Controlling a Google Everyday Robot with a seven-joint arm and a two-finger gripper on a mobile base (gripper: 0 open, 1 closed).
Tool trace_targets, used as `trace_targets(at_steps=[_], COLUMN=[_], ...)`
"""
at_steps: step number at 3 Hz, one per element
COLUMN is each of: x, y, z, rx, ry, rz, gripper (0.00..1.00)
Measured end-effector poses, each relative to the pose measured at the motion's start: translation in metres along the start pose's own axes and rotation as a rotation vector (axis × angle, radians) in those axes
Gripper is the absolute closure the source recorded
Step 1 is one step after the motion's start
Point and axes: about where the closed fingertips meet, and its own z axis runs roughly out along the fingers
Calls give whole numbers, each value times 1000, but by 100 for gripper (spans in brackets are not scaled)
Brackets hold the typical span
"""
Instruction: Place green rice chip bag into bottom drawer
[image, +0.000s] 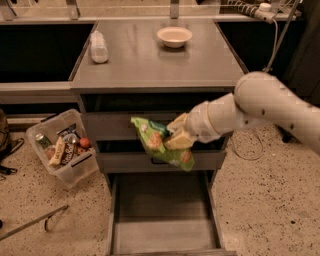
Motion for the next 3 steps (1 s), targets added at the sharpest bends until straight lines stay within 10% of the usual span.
trace_targets(at_steps=[3], x=[73], y=[37], z=[39], rx=[-48], ry=[47], rz=[90], gripper=[100])
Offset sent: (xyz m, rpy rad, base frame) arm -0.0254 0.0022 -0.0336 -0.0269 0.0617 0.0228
